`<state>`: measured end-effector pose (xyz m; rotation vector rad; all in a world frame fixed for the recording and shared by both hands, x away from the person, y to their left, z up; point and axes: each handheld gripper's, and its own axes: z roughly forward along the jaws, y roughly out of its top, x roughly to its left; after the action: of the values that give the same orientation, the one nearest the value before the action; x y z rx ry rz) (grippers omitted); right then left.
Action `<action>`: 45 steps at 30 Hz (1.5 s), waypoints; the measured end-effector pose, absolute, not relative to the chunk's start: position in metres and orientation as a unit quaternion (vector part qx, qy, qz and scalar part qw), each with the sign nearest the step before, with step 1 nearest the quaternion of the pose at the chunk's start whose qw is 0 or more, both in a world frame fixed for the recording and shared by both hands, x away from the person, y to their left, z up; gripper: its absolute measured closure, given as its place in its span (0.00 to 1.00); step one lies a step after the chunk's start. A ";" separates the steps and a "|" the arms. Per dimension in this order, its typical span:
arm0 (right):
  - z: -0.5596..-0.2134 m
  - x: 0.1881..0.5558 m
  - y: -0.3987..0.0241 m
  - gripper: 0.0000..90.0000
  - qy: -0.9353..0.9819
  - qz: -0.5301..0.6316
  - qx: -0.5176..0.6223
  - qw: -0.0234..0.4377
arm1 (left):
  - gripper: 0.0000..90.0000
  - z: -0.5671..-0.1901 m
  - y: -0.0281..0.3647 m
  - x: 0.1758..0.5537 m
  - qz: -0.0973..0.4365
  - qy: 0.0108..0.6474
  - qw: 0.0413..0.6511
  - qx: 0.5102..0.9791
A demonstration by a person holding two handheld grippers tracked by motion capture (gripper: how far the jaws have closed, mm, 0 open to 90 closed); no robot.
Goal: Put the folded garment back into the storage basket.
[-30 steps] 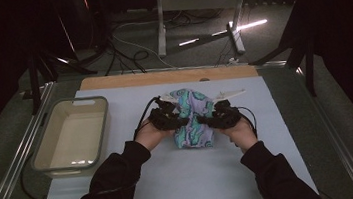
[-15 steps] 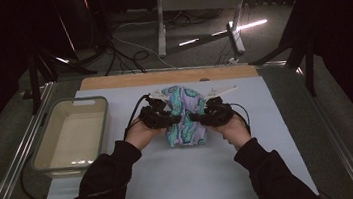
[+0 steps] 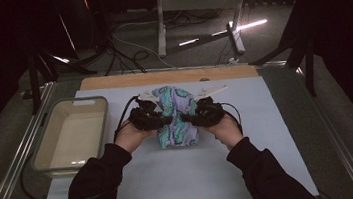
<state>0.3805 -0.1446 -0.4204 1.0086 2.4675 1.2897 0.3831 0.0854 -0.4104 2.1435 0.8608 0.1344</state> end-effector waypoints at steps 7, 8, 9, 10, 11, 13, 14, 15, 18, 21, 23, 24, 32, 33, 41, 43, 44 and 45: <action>-0.416 0.379 -0.132 0.81 0.829 0.444 0.328 0.086 | 0.77 -0.404 0.100 0.378 0.061 0.344 0.401 0.847; -0.416 0.379 -0.130 0.81 0.829 0.445 0.327 0.086 | 0.77 -0.403 0.102 0.377 0.065 0.343 0.400 0.847; -0.416 0.379 -0.128 0.81 0.830 0.446 0.325 0.086 | 0.77 -0.403 0.104 0.376 0.070 0.345 0.400 0.846; -0.415 0.379 -0.126 0.81 0.829 0.447 0.325 0.086 | 0.77 -0.402 0.106 0.375 0.071 0.347 0.398 0.846; -0.415 0.379 -0.123 0.81 0.829 0.447 0.324 0.086 | 0.77 -0.402 0.108 0.374 0.073 0.347 0.397 0.846; -0.414 0.378 -0.118 0.81 0.831 0.447 0.321 0.085 | 0.77 -0.401 0.112 0.372 0.075 0.348 0.395 0.847; -0.414 0.378 -0.116 0.81 0.832 0.446 0.320 0.085 | 0.77 -0.400 0.114 0.372 0.074 0.350 0.395 0.846; -0.413 0.378 -0.114 0.81 0.833 0.445 0.318 0.085 | 0.77 -0.399 0.118 0.372 0.075 0.351 0.395 0.846; -0.411 0.378 -0.104 0.81 0.833 0.448 0.313 0.087 | 0.77 -0.396 0.125 0.370 0.080 0.354 0.391 0.846; -0.410 0.378 -0.096 0.81 0.834 0.449 0.309 0.085 | 0.77 -0.393 0.133 0.368 0.084 0.356 0.388 0.846; -0.408 0.378 -0.090 0.81 0.834 0.451 0.308 0.085 | 0.77 -0.391 0.139 0.367 0.086 0.359 0.387 0.845; -0.407 0.378 -0.087 0.81 0.834 0.451 0.306 0.086 | 0.77 -0.390 0.142 0.367 0.088 0.361 0.387 0.844; -0.400 0.379 -0.061 0.81 0.839 0.452 0.291 0.086 | 0.77 -0.383 0.167 0.363 0.096 0.372 0.387 0.838; -0.399 0.379 -0.058 0.81 0.839 0.452 0.291 0.084 | 0.77 -0.382 0.170 0.362 0.095 0.374 0.388 0.837; -0.390 0.379 -0.032 0.81 0.841 0.460 0.273 0.081 | 0.77 -0.372 0.198 0.357 0.103 0.383 0.388 0.832; -0.388 0.379 -0.025 0.81 0.840 0.463 0.269 0.082 | 0.77 -0.370 0.205 0.355 0.108 0.383 0.387 0.832; -0.387 0.380 -0.022 0.81 0.841 0.463 0.268 0.082 | 0.77 -0.368 0.209 0.355 0.109 0.385 0.387 0.831; -0.387 0.379 -0.018 0.81 0.839 0.465 0.270 0.081 | 0.77 -0.367 0.212 0.355 0.112 0.387 0.386 0.830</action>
<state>0.3794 -0.0182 -0.3865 0.8058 2.5087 1.3914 0.3545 0.2116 -0.3673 2.1144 0.9853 0.2842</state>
